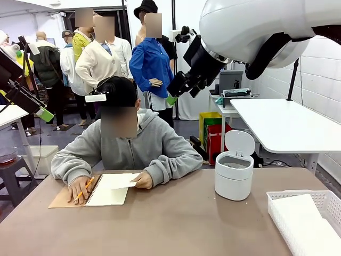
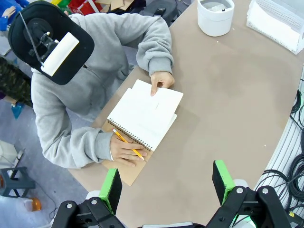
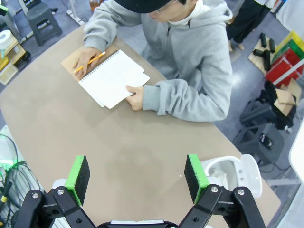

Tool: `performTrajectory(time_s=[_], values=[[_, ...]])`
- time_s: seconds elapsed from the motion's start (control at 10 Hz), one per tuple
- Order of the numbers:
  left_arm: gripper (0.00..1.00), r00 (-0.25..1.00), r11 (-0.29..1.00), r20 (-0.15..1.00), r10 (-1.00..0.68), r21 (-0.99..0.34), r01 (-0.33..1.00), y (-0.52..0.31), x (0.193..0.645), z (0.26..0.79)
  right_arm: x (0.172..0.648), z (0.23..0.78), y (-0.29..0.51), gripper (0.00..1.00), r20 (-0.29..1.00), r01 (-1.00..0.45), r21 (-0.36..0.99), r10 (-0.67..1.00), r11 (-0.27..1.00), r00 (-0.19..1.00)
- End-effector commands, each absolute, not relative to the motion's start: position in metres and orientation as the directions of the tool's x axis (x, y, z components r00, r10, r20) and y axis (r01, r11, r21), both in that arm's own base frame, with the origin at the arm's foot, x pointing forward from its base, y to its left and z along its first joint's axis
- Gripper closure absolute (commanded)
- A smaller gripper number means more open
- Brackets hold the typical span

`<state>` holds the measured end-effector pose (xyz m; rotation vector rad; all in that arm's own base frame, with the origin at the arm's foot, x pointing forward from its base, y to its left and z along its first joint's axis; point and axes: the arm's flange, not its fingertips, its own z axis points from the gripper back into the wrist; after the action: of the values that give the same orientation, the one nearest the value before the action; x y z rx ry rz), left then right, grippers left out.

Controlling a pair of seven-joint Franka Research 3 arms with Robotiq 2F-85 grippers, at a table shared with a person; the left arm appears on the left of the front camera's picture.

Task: Sort the paper based on its condition.
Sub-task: If a person hands you a paper, place it in the Organizing basket , and if it's crumpled, put it in the Trash can.

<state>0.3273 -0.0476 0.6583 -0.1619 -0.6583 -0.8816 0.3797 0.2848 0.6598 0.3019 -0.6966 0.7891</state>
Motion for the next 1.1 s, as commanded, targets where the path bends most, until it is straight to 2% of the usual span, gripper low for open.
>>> performTrajectory(time_s=[0.0, 1.0], values=[[0.00, 0.454, 0.638, 0.595, -0.664, 0.133, 0.759, -0.0481, 0.3275, 0.6589, 0.3796, 0.6596, 0.2851, 0.00, 0.673, -0.737, -0.005, 0.547, 0.676, 0.498], [0.00, 0.454, 0.638, 0.595, -0.664, 0.133, 0.759, -0.0481, 0.3275, 0.6589, 0.3796, 0.6596, 0.2851, 0.00, 0.673, -0.737, -0.005, 0.547, 0.676, 0.498]])
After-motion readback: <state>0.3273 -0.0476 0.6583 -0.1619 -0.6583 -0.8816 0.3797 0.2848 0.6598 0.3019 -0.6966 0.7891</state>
